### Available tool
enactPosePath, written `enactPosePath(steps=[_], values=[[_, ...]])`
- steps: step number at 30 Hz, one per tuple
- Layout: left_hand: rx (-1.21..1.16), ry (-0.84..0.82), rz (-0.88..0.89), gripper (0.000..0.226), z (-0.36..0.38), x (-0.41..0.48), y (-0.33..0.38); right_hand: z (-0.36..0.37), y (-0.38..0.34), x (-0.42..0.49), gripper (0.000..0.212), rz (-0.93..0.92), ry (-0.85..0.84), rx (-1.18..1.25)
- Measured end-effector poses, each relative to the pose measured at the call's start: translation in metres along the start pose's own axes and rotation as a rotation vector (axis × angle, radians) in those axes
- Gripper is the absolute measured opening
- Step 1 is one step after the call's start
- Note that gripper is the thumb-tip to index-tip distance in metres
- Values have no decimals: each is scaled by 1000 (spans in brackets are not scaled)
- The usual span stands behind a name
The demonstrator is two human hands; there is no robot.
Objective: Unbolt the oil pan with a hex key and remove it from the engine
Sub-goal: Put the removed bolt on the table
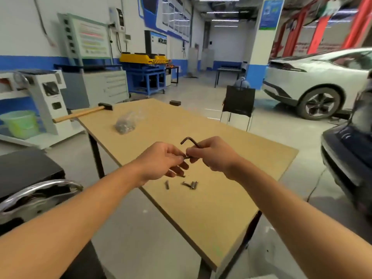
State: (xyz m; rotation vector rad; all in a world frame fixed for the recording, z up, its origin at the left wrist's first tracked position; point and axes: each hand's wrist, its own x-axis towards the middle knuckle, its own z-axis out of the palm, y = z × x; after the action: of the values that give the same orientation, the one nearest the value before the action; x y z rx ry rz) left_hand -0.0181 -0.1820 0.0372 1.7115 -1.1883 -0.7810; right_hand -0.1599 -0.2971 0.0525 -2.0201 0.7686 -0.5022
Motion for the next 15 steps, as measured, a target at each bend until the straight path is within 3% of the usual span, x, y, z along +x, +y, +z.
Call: enactPosePath(steps=[5,15], values=[[630,25,128,7,54,34,-42,-16,60,5,27,112,72,-102],[631,81,177,13,73,49,-91,12,71,19,21,51,124,13]])
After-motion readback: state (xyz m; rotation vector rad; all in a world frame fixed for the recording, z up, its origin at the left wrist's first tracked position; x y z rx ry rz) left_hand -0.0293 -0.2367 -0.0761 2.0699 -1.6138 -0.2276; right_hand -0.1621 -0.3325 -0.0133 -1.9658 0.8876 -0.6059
